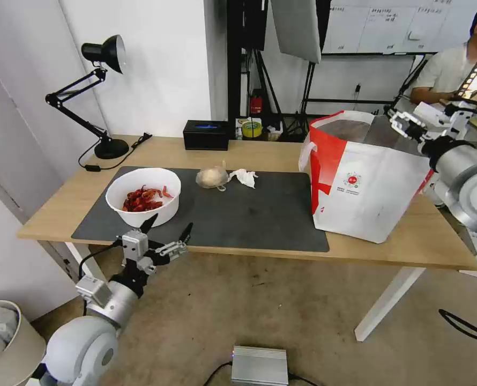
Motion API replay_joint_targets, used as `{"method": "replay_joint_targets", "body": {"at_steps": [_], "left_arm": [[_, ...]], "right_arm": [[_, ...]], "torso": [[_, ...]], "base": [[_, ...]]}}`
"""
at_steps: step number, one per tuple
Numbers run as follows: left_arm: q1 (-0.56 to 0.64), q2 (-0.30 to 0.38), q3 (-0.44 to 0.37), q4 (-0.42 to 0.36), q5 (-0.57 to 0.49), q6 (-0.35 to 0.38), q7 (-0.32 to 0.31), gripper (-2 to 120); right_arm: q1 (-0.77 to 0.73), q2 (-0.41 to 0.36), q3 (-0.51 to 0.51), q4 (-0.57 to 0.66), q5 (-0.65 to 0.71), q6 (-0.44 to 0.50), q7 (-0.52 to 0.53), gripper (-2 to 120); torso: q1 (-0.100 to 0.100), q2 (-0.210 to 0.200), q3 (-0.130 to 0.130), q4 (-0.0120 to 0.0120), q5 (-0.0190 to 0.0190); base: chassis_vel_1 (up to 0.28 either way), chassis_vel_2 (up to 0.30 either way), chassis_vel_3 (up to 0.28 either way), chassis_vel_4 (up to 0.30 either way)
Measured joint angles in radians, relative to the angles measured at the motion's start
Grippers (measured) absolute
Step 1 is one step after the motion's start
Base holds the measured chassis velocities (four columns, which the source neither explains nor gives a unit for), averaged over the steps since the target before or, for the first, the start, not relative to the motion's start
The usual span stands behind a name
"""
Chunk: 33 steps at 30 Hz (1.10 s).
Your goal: Pick up the trash from the table and place it into the takeout bag.
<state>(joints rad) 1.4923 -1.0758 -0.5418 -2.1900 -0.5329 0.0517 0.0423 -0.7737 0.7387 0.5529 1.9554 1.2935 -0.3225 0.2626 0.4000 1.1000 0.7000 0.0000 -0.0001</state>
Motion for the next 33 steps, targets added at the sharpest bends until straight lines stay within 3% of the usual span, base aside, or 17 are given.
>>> {"method": "replay_joint_targets", "body": {"at_steps": [1, 6, 10, 13, 15, 17, 25, 33], "left_arm": [[0.01, -0.02, -0.017, 0.009, 0.006, -0.014, -0.01, 100], [0.021, -0.054, -0.039, 0.027, 0.026, -0.042, -0.013, 100], [0.012, -0.056, -0.042, 0.06, 0.049, -0.088, -0.012, 100], [-0.02, -0.046, -0.029, 0.093, 0.08, -0.135, -0.008, 100], [-0.024, -0.047, -0.026, 0.096, 0.086, -0.14, -0.008, 100], [-0.038, -0.06, -0.008, 0.117, 0.126, -0.164, 0.0, 100], [-0.019, -0.097, 0.026, 0.172, 0.214, -0.203, 0.022, 100], [0.029, -0.108, 0.024, 0.187, 0.275, -0.201, 0.04, 100]], "right_arm": [[-0.015, -0.018, -0.026, 0.039, -0.078, 0.039, -0.085, 100], [-0.073, -0.018, -0.055, 0.107, -0.205, 0.081, -0.173, 100], [-0.186, 0.034, -0.058, 0.183, -0.335, 0.122, -0.216, 100], [-0.367, 0.119, -0.062, 0.249, -0.5, 0.174, -0.225, 100], [-0.393, 0.13, -0.062, 0.253, -0.522, 0.184, -0.227, 100], [-0.522, 0.174, -0.059, 0.256, -0.643, 0.257, -0.243, 100], [-0.664, 0.224, -0.052, 0.211, -0.791, 0.37, -0.258, 100], [-0.767, 0.276, -0.052, 0.181, -0.854, 0.405, -0.241, 100]], "torso": [[0.0, 0.0, 0.0, 0.0, -0.0001], [0.0, 0.0, 0.0, 0.0003, -0.0004], [0.0, 0.0, 0.0, 0.0003, -0.0002], [0.0, 0.0, 0.0, 0.0001, -0.0001], [0.0, 0.0, 0.0, 0.0001, 0.0], [0.0, 0.0, 0.0, -0.0004, 0.0001], [0.0, 0.0, 0.0, -0.0001, 0.0], [0.0, 0.0, 0.0, 0.0, 0.0001]], "base": [[0.0, 0.0, 0.0, 0.0], [0.0, 0.0, 0.0, 0.0], [0.0, 0.0, 0.0, 0.0], [0.0, 0.0, 0.0, 0.0], [0.0, 0.0, 0.0, 0.0], [0.0, 0.0, 0.0, 0.0], [0.0, 0.0, 0.0, 0.0], [0.0, 0.0, 0.0, 0.0]]}}
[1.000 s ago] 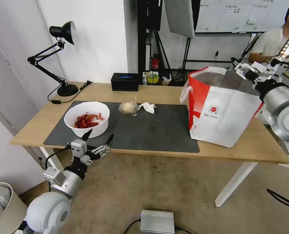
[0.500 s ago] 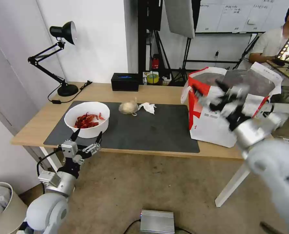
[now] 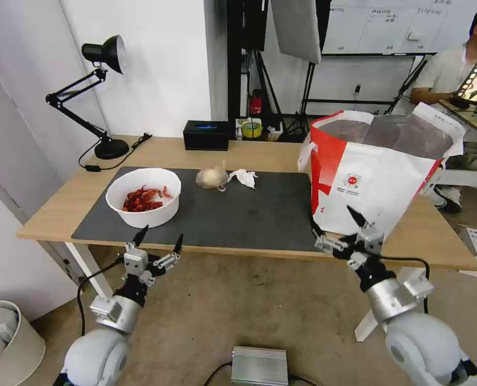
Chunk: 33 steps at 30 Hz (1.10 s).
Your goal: Pick up the trash from the table and place it into the takeout bag.
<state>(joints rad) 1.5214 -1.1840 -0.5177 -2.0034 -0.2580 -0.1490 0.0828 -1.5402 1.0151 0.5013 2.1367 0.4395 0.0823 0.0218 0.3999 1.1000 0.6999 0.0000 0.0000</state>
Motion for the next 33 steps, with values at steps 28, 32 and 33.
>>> {"method": "replay_joint_targets", "body": {"at_steps": [28, 32, 33], "left_arm": [[0.022, -0.011, -0.005, 0.012, 0.01, 0.013, 0.001, 100], [0.022, -0.012, -0.002, 0.015, 0.01, 0.013, 0.002, 100], [0.022, -0.012, -0.001, 0.016, 0.01, 0.013, 0.002, 100]], "right_arm": [[-0.002, 0.031, -0.046, -0.074, 0.016, 0.005, 0.0, 100], [-0.001, 0.038, -0.051, -0.079, 0.016, 0.003, 0.0, 100], [0.002, 0.04, -0.054, -0.08, 0.016, 0.003, 0.0, 100]], "torso": [[0.0, 0.0, 0.0, 0.0, -0.0001], [0.0, 0.0, 0.0, 0.0, 0.0], [0.0, 0.0, 0.0, 0.0, -0.0001]], "base": [[0.0, 0.0, 0.0, 0.0], [0.0, 0.0, 0.0, 0.0], [0.0, 0.0, 0.0, 0.0]]}}
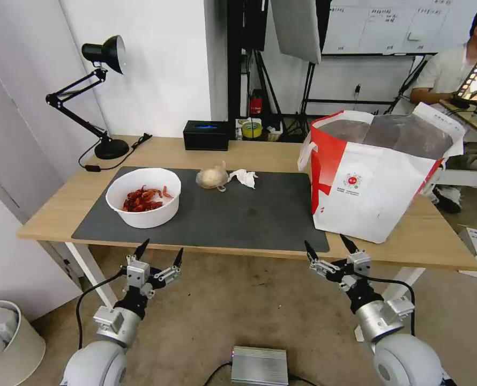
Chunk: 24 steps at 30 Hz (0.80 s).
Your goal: Pick up the trash from the table and place it into the takeout bag.
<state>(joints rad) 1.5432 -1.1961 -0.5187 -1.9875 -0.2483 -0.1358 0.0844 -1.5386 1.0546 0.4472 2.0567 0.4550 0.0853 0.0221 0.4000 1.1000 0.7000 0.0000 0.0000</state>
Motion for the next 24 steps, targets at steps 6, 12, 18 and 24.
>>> {"method": "replay_joint_targets", "body": {"at_steps": [6, 12, 18, 24], "left_arm": [[-0.003, 0.001, 0.0, 0.003, 0.0, 0.0, 0.0, 100], [-0.002, 0.0, 0.001, 0.003, 0.0, 0.0, 0.0, 100], [0.003, -0.002, -0.004, -0.003, 0.0, 0.0, 0.0, 100], [0.02, -0.003, -0.019, -0.014, 0.0, 0.0, 0.0, 100]], "right_arm": [[0.042, -0.008, -0.029, -0.01, 0.017, -0.019, 0.005, 100], [0.253, -0.05, -0.174, -0.083, 0.088, -0.101, 0.034, 100], [0.476, -0.061, -0.295, -0.171, 0.142, -0.163, 0.059, 100], [0.711, -0.033, -0.435, -0.306, 0.185, -0.228, 0.089, 100]], "torso": [[0.0, 0.0, 0.0, -0.0001, 0.0], [0.0, 0.0, 0.0, 0.0, 0.0001], [0.0, 0.0, 0.0, 0.0001, 0.0], [0.0, 0.0, 0.0, 0.0001, -0.0001]], "base": [[0.0, 0.0, 0.0, 0.0], [0.0, 0.0, 0.0, 0.0], [0.0, 0.0, 0.0, 0.0], [0.0, 0.0, 0.0, 0.0]]}}
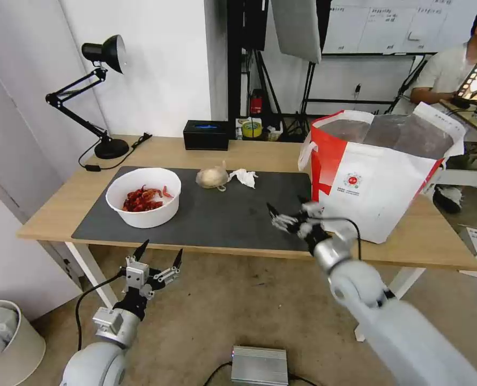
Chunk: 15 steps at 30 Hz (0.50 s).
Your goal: Pick up the trash from the table and place it into the takeout bag.
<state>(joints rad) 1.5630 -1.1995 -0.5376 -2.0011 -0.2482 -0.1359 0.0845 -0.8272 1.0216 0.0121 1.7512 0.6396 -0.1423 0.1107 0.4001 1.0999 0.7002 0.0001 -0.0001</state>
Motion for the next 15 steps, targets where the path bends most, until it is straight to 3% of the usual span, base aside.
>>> {"method": "replay_joint_targets", "body": {"at_steps": [12, 15], "left_arm": [[0.024, -0.002, -0.019, -0.012, 0.002, 0.0, -0.001, 100], [0.031, -0.009, -0.021, -0.016, 0.009, 0.0, -0.001, 100]], "right_arm": [[0.287, 0.113, -0.137, -0.222, 0.05, -0.126, 0.073, 100], [0.384, 0.166, -0.179, -0.327, 0.049, -0.168, 0.094, 100]], "torso": [[0.0, 0.0, 0.0, 0.0, 0.0], [0.0, 0.0, 0.0, 0.0, -0.0001]], "base": [[0.0, 0.0, 0.0, 0.0], [0.0, 0.0, 0.0, 0.0]]}}
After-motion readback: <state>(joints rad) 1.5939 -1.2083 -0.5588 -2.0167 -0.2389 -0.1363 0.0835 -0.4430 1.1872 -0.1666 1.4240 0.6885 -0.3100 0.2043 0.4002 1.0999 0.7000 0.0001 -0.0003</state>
